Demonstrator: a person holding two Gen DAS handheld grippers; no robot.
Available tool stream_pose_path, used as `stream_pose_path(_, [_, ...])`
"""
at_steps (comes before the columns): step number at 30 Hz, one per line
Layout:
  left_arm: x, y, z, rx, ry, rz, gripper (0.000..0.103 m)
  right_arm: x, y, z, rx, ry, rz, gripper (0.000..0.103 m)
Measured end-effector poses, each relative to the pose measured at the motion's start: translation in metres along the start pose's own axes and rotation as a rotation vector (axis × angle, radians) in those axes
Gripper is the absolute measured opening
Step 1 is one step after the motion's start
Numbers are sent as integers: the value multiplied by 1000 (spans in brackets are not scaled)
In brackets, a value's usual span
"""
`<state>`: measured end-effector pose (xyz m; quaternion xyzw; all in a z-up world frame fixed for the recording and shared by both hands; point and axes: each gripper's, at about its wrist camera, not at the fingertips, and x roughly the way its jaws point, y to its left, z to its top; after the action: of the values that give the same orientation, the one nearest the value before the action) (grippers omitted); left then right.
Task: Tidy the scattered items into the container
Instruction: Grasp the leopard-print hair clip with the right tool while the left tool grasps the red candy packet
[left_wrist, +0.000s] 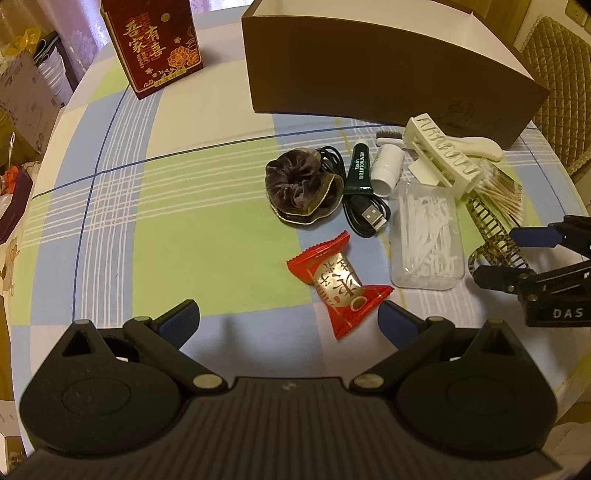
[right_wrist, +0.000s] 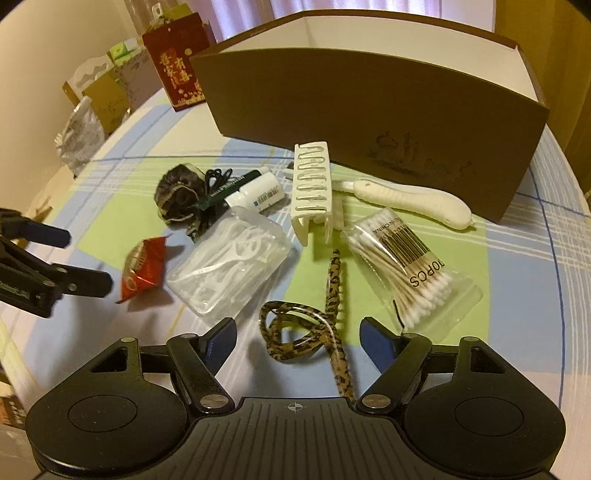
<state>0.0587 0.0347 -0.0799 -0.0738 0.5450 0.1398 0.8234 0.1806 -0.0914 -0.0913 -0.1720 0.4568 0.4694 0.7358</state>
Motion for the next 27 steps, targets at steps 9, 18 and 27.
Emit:
stream_pose_path(9, [3,2,1,-18,2,-3,101,-3,-6,-5,12,2,-11,44])
stream_pose_path(18, [16,9,13,-105,12,-72,89,-13,-14,-12,46,10,-24,44])
stream_pose_path(27, [37,10,19,-158,36,-120,66,-17,-17,-17,66,14,-29,44])
